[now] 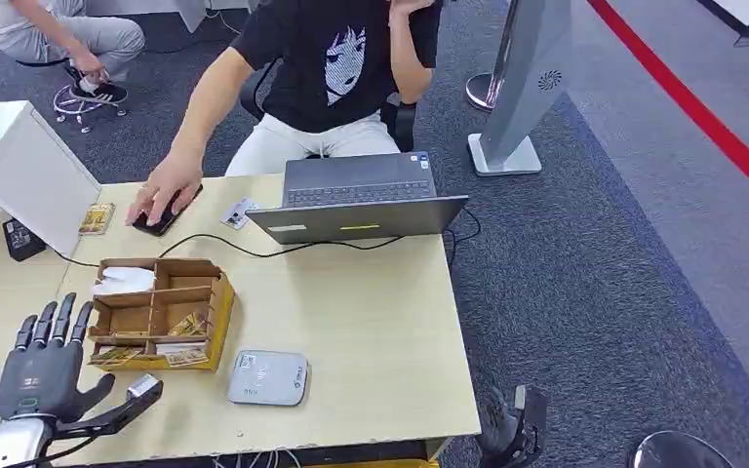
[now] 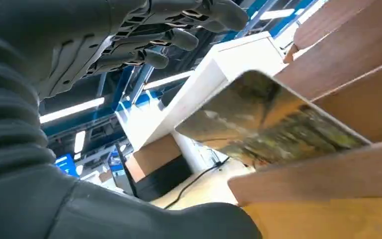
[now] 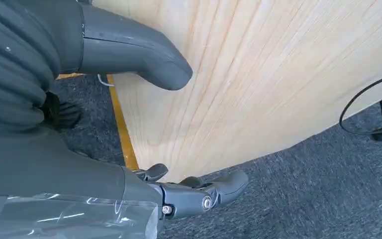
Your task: Pass the card to the sensor for recognition and then transmit it.
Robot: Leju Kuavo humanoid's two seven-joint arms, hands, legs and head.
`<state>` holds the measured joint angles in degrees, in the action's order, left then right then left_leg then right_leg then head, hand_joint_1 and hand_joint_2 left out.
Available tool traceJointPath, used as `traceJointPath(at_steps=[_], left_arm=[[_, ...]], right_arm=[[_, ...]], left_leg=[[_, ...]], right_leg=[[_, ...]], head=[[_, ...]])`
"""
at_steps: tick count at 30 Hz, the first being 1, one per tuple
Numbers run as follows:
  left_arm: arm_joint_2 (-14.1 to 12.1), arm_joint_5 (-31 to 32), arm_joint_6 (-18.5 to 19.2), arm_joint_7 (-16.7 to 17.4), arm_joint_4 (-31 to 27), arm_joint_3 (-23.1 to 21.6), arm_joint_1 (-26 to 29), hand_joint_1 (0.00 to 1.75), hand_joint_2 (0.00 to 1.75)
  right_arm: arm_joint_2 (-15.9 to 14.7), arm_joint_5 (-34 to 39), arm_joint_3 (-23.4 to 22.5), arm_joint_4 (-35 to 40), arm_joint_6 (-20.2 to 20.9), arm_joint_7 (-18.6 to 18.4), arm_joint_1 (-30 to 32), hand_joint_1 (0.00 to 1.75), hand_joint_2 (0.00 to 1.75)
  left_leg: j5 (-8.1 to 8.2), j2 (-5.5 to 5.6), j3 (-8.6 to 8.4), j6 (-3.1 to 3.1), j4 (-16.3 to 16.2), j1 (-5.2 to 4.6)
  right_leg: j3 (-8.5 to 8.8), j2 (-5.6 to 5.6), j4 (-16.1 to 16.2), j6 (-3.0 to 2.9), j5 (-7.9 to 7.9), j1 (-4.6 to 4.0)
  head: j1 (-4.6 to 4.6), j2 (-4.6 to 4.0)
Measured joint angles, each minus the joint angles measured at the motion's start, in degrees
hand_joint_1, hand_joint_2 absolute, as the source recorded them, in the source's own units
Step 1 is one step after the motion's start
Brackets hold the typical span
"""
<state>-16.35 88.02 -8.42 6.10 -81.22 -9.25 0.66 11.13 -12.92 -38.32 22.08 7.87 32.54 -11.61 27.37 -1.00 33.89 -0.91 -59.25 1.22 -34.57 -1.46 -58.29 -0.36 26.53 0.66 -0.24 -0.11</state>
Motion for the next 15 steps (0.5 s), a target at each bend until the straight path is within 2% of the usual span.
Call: traceJointPath(at_steps=[4, 5, 15], left_arm=[[0.5, 0.0, -0.33, 0.0, 1.03, 0.02, -0.17, 0.0, 1.75], [0.59, 0.0, -0.46, 0.0, 1.27, 0.02, -0.17, 1.75, 1.75], [1.46, 0.0, -0.37, -1.6, 2.71, 1.35, -0.13, 1.75, 1.75]], right_arm=[[-0.02, -0.02, 0.07, 0.0, 0.0, 0.0, -0.01, 0.0, 1.75], [-0.02, -0.02, 0.07, 0.0, 0.0, 0.0, -0.01, 0.0, 1.75], [-0.02, -0.13, 0.28, 0.0, 0.02, 0.0, -0.01, 0.0, 1.75]], left_leg=[[0.0, 0.0, 0.0, 0.0, 0.0, 0.0], [0.0, 0.0, 0.01, 0.0, 0.0, 0.0], [0.0, 0.0, 0.0, 0.0, 0.0, 0.0]], right_leg=[[0.0, 0.0, 0.0, 0.0, 0.0, 0.0], [0.0, 0.0, 0.0, 0.0, 0.0, 0.0], [0.0, 0.0, 0.0, 0.0, 0.0, 0.0]], head=[[-0.02, 0.0], [0.0, 0.0], [0.0, 0.0]])
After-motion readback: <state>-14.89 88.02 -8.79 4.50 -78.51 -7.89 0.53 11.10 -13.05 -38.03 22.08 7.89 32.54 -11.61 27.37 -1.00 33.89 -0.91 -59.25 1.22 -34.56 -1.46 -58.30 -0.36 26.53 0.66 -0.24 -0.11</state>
